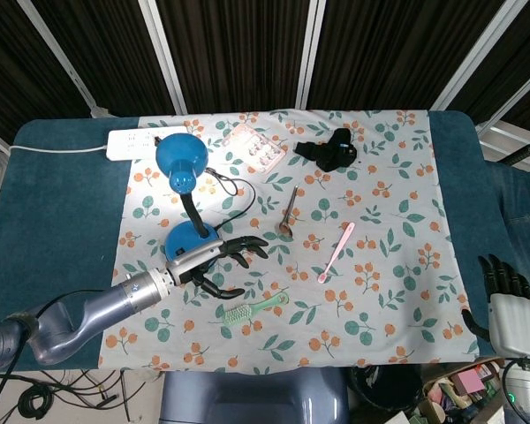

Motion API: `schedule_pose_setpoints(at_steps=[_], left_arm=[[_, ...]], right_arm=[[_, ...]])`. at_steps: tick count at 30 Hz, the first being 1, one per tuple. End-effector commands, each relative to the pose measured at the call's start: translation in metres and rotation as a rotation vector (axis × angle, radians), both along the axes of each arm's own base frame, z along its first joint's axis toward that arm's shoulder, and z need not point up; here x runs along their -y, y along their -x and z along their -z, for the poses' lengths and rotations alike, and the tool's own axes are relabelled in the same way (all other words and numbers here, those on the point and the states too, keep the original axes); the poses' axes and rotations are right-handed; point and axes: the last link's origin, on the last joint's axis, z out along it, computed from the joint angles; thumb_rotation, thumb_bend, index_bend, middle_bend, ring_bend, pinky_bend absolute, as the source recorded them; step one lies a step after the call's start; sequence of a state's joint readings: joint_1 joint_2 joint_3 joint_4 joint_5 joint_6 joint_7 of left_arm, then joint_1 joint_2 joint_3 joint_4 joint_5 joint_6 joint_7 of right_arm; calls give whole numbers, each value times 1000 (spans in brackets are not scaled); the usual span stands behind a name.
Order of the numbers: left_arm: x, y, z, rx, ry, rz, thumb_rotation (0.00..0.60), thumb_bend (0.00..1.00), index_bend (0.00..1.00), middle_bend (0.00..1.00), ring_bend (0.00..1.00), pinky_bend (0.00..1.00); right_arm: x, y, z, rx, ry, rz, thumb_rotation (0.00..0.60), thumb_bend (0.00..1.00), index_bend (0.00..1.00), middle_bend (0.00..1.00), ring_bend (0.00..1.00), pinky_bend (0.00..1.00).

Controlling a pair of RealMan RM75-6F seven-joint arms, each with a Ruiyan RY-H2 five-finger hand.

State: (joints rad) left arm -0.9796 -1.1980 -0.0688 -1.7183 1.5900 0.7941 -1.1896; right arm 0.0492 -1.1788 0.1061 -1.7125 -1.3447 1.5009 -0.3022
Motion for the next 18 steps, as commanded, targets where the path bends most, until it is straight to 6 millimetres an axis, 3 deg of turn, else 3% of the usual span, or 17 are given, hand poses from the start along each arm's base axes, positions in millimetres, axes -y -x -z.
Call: schedule_pose_setpoints(at_steps=[1,10,18], left_arm=[[0,0,-1,3,2,1,600,308,137,196,105,272],[-2,11,-6,-81,-68,77,600,309,134,198,113,280],[1,41,-20,-249,-129,135,600,312,127,224,146,296]], right_arm=[[0,0,0,0,0,0,600,191,0,39,64,127],[0,0,0,2,-1,2,600,191,0,39,64,127],[0,0,0,1,-1,2,600,192,0,39,64,127]])
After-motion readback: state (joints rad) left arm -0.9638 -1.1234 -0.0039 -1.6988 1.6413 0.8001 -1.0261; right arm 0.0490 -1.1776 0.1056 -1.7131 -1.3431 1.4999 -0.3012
